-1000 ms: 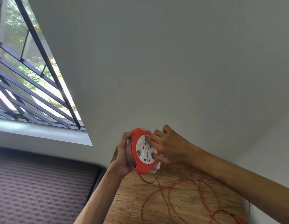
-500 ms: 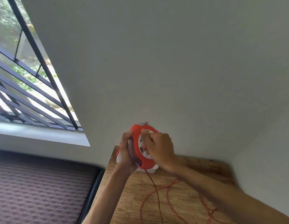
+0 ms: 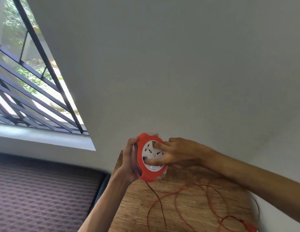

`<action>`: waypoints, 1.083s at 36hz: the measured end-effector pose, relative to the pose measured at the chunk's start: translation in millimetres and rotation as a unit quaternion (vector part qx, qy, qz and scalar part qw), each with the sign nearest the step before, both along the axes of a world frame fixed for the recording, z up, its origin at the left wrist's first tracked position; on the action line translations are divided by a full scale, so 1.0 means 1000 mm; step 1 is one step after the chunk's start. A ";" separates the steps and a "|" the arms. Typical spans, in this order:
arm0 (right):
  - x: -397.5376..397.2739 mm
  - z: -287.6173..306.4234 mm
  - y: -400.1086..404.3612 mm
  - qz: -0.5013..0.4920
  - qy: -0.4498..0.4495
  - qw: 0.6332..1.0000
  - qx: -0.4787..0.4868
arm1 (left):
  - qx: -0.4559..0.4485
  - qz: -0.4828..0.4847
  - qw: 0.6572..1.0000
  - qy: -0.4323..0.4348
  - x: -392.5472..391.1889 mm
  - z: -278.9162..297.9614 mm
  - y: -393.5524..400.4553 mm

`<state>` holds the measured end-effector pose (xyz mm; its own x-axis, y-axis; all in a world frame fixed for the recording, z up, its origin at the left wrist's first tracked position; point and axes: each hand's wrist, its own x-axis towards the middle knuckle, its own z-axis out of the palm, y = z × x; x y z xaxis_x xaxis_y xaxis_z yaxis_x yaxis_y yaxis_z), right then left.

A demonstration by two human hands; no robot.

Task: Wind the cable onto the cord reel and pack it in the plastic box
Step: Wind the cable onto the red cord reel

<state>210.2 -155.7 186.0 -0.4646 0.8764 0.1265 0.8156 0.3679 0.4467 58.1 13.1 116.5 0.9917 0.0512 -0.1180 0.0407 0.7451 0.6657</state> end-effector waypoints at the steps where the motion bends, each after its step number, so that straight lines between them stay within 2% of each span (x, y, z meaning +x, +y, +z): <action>1: 0.001 0.000 0.001 0.004 -0.004 1.000 0.000 | -0.002 0.002 1.000 0.008 0.000 -0.001 -0.002; 4: 0.001 -0.004 0.001 -0.016 -0.003 1.000 0.016 | 0.004 0.005 1.000 0.020 0.002 -0.006 -0.003; 6: -0.010 -0.012 0.001 -0.091 0.098 0.988 0.077 | 0.008 0.005 1.000 0.007 0.005 -0.006 -0.001; 8: -0.029 -0.020 0.008 -0.217 0.239 0.933 0.156 | 0.023 0.022 0.999 -0.004 0.008 -0.004 -0.001; 10: -0.045 -0.022 0.020 -0.382 0.359 0.831 0.185 | 0.031 0.055 0.998 -0.014 0.010 0.000 -0.003; 11: -0.049 -0.021 0.025 -0.451 0.440 0.756 0.180 | 0.030 0.077 0.996 -0.017 0.011 0.003 -0.004; 13: -0.053 -0.023 0.031 -0.523 0.615 0.574 0.133 | 0.051 0.117 0.992 -0.019 0.013 0.009 -0.006; 14: -0.055 -0.025 0.033 -0.523 0.672 0.514 0.109 | 0.065 0.128 0.989 -0.022 0.015 0.012 -0.005; 15: -0.057 -0.028 0.033 -0.515 0.692 0.497 0.096 | 0.074 0.129 0.989 -0.026 0.017 0.014 -0.004; 16: -0.062 -0.029 0.033 -0.504 0.687 0.515 0.095 | 0.079 0.127 0.988 -0.030 0.017 0.015 -0.002; 17: -0.067 -0.029 0.032 -0.489 0.650 0.570 0.111 | 0.081 0.127 0.988 -0.030 0.017 0.014 0.001; 18: -0.070 -0.028 0.031 -0.466 0.578 0.654 0.143 | 0.077 0.129 0.988 -0.028 0.016 0.012 0.003; 20: -0.063 -0.027 0.026 -0.355 0.355 0.840 0.207 | 0.064 0.132 0.989 -0.025 0.014 0.009 0.009; 21: -0.057 -0.026 0.023 -0.278 0.247 0.906 0.201 | 0.059 0.132 0.989 -0.025 0.012 0.007 0.012; 22: -0.052 -0.024 0.020 -0.210 0.166 0.948 0.170 | 0.055 0.131 0.990 -0.023 0.011 0.007 0.015; 24: -0.040 -0.021 0.016 -0.143 0.128 0.977 0.091 | 0.045 0.123 0.991 -0.025 0.008 0.005 0.018; 27: -0.029 -0.012 0.013 -0.104 0.128 0.985 0.055 | 0.029 0.104 0.994 -0.021 0.004 0.002 0.017; 36: -0.009 -0.013 0.016 0.019 0.007 0.998 0.051 | -0.016 0.023 1.000 0.008 0.002 -0.001 0.009; 39: -0.004 -0.015 0.015 0.058 -0.004 0.997 0.054 | -0.038 0.006 0.999 0.012 0.002 0.000 0.009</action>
